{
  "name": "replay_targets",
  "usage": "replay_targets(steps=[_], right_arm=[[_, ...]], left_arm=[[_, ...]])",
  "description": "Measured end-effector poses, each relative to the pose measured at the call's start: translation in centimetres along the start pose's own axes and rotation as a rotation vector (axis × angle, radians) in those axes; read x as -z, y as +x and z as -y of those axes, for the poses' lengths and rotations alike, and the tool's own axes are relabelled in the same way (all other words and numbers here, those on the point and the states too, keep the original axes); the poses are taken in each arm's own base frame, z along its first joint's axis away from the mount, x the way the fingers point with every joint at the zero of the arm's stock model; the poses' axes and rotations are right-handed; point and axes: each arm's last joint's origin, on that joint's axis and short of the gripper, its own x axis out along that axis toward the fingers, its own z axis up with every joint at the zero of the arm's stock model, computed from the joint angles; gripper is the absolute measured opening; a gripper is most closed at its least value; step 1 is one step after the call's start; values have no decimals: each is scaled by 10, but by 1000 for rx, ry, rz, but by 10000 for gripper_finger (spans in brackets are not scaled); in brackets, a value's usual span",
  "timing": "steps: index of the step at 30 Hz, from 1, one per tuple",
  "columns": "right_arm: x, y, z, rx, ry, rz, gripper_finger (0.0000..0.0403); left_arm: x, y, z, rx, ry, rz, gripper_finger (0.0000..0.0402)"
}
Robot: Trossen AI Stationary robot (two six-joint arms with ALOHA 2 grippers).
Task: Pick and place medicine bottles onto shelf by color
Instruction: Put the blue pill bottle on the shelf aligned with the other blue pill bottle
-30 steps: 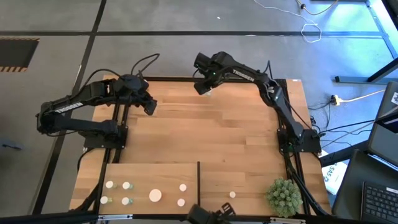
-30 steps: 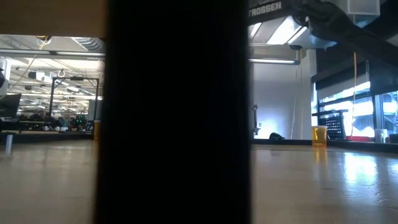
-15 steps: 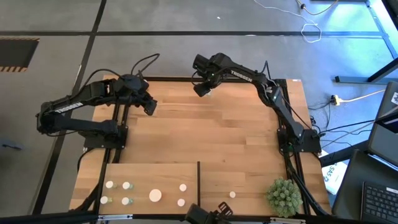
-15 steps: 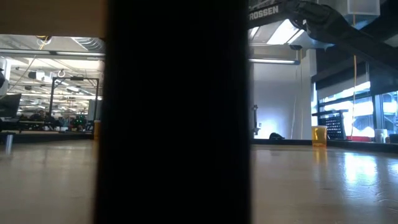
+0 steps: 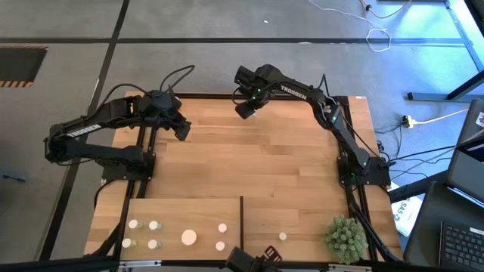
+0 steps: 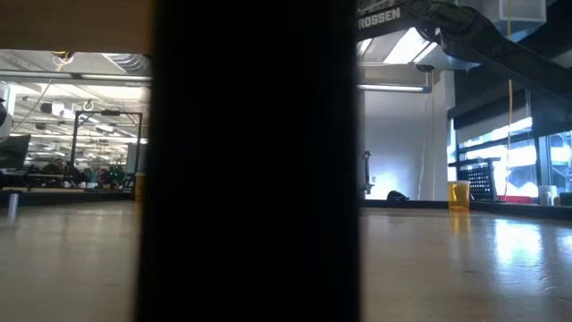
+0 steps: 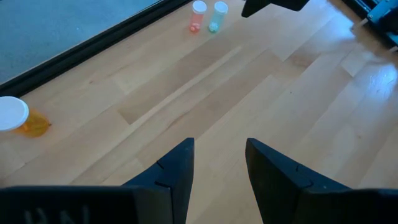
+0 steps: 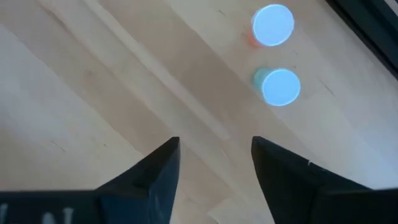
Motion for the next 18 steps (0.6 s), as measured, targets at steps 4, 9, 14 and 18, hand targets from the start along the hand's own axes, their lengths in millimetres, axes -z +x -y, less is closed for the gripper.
replay_targets(steps=[4,9,14,18], right_arm=[[1,0,1,6,46,-17,208],[2,0,2,9,16,-25,194],[0,-1,6,30,25,-4,193],[-8,-2,12,15,92,50,193]], left_arm=[[0,0,0,0,0,0,138],[0,0,0,0,0,0,138],[0,0,0,0,-1,0,138],[0,0,0,0,-1,0,138]])
